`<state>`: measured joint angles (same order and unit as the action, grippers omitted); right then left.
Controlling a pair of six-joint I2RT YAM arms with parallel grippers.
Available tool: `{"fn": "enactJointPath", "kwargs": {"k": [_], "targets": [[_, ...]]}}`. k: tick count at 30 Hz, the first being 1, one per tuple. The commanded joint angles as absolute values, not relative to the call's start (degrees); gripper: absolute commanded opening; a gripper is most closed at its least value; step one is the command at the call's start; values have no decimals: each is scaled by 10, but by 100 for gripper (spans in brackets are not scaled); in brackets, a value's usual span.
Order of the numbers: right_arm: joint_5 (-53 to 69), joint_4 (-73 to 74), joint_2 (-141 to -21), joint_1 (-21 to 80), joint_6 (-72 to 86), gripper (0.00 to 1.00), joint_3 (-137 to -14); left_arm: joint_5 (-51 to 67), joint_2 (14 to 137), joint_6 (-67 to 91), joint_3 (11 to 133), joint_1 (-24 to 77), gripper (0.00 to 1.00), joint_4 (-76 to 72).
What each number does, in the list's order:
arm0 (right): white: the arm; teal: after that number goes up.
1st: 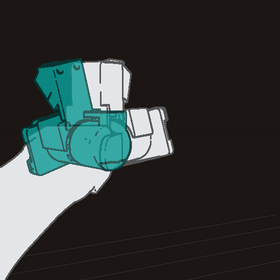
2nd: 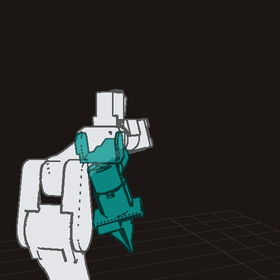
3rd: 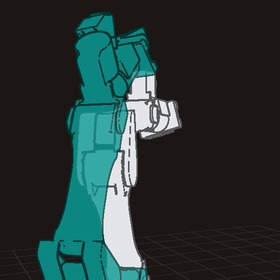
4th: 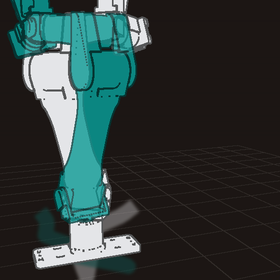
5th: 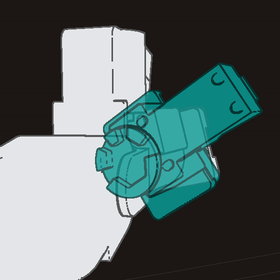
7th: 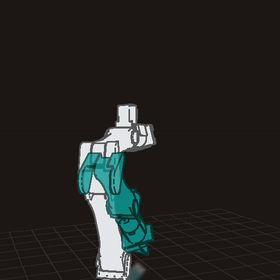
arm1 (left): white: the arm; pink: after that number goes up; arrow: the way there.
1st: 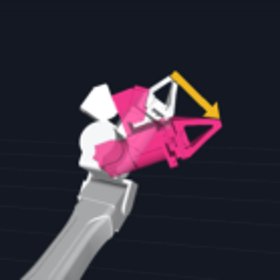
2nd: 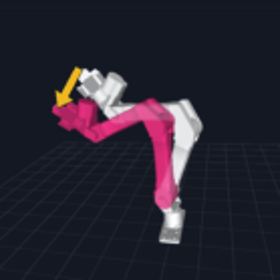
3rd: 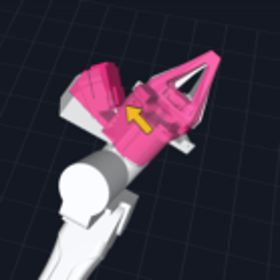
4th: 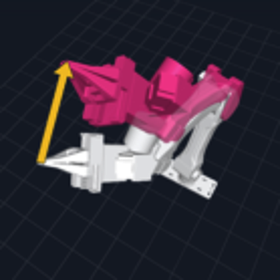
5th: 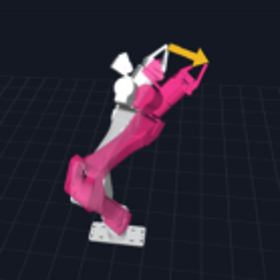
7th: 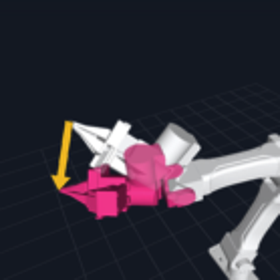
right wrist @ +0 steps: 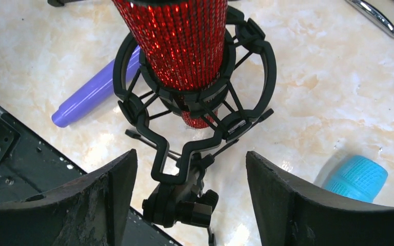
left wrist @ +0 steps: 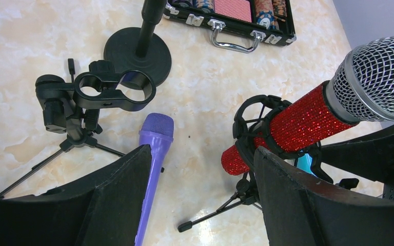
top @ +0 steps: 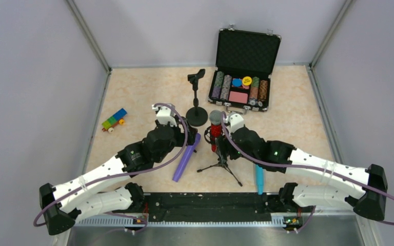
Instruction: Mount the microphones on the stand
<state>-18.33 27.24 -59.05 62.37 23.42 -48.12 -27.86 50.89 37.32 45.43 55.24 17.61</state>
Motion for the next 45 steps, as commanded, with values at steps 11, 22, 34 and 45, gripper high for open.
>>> {"fn": "enactJointPath", "kwargs": {"k": [11, 22, 34, 45], "targets": [[-185, 192, -594, 633, 218, 50, -469, -278, 508, 365, 451, 555, 77, 147], [-189, 192, -591, 633, 204, 2, -475, -280, 506, 364, 452, 555, 77, 149], [-195, 162, -579, 632, 184, 0, -495, -275, 508, 364, 444, 555, 77, 135], [-211, 153, -588, 633, 134, 0, -579, -270, 506, 366, 440, 554, 77, 127]]}}
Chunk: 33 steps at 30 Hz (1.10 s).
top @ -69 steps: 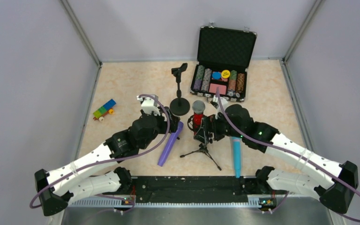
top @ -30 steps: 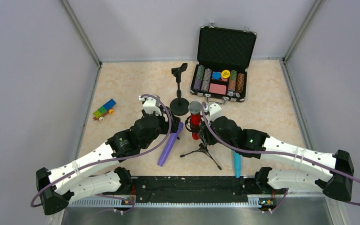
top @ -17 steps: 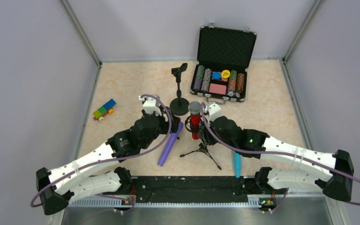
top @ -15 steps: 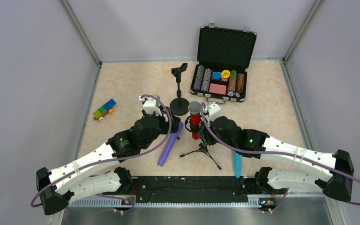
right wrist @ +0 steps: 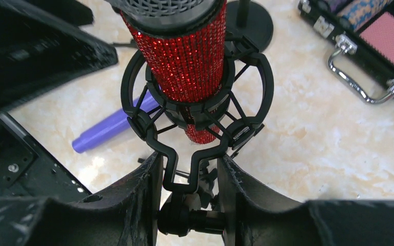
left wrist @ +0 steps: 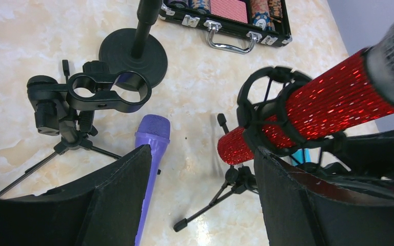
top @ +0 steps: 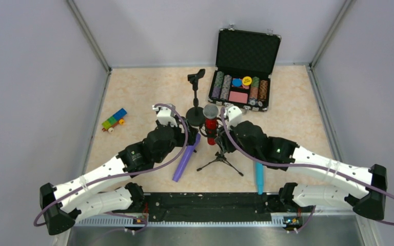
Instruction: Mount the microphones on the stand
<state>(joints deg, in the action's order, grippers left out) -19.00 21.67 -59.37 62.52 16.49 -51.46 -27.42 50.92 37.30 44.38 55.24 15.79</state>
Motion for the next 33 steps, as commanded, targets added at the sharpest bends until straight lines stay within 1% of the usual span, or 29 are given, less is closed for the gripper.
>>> {"fn": "enactJointPath", "kwargs": {"k": [1, 8, 19, 24, 29, 33], "targets": [[-213, 152, -590, 633, 130, 0, -587, -271, 505, 365, 440, 554, 77, 125], [-204, 160, -595, 633, 102, 0, -642, -269, 499, 363, 438, 555, 77, 129], [-233, 216, -598, 631, 58, 0, -732, -270, 487, 360, 435, 554, 77, 132], [-227, 240, -598, 617, 47, 0, -776, -276, 483, 355, 437, 554, 77, 130], [-221, 261, -604, 598, 46, 0, -819, -283, 491, 339, 460, 555, 77, 134], [-213, 284, -623, 578, 49, 0, -865, -292, 510, 303, 509, 554, 78, 145]]}}
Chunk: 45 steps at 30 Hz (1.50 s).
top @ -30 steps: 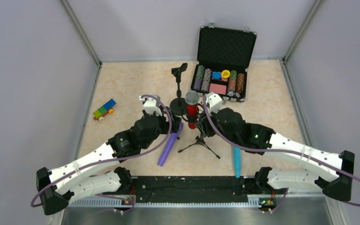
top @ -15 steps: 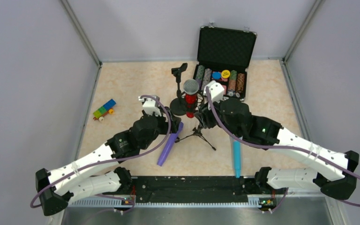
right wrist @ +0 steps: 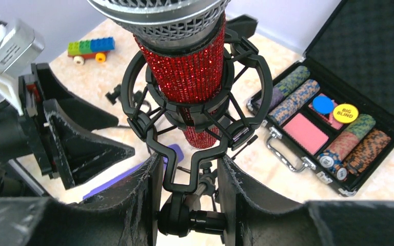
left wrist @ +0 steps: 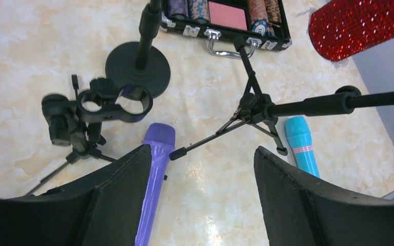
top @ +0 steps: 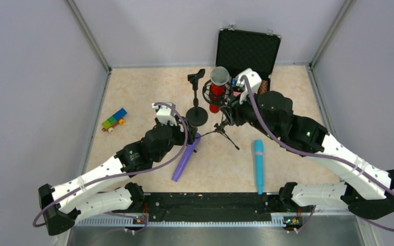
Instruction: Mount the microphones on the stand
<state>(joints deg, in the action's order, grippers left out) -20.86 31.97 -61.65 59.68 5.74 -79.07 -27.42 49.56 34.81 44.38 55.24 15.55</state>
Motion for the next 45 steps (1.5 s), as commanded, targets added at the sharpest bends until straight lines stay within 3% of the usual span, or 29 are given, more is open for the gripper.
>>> {"fn": "enactJointPath", "kwargs": {"k": [1, 9, 20, 31, 45], "targets": [[-215, 290, -627, 573, 49, 0, -875, -292, 519, 291, 525, 553, 78, 149], [-214, 318, -658, 517, 53, 0, -928, -263, 611, 193, 691, 516, 93, 188], [-67, 359, -728, 348, 84, 0, -1002, -94, 716, 178, 853, 388, 96, 236], [-3, 364, -738, 136, 104, 0, -987, 141, 709, 303, 787, 209, 96, 171], [-54, 362, -741, -31, 99, 0, -926, 193, 678, 339, 694, 150, 95, 143]]}}
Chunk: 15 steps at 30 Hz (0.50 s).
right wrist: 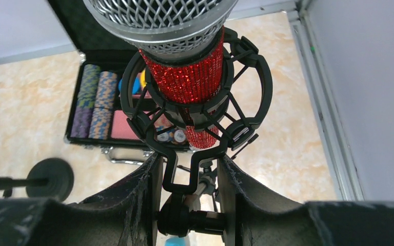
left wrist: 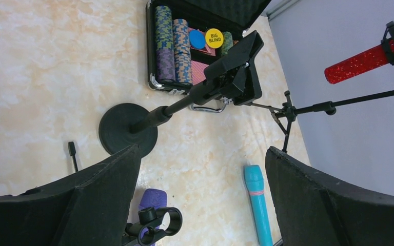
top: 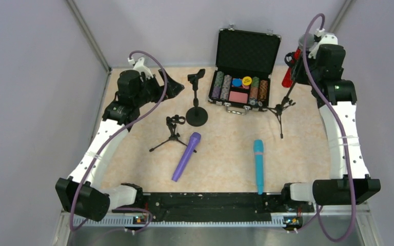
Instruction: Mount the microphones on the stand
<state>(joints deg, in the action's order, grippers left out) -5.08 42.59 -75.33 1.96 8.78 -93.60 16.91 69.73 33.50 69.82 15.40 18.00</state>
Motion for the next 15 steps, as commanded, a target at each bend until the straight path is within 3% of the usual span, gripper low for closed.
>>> {"fn": "enactJointPath", "kwargs": {"k": [1, 15], "targets": [[-50, 357, -740, -46, 101, 0, -917, 192, 678, 337, 694, 150, 95, 144], [-94, 332, -739, -111, 106, 0, -847, 181, 682, 311, 687, 150, 93, 160]]}}
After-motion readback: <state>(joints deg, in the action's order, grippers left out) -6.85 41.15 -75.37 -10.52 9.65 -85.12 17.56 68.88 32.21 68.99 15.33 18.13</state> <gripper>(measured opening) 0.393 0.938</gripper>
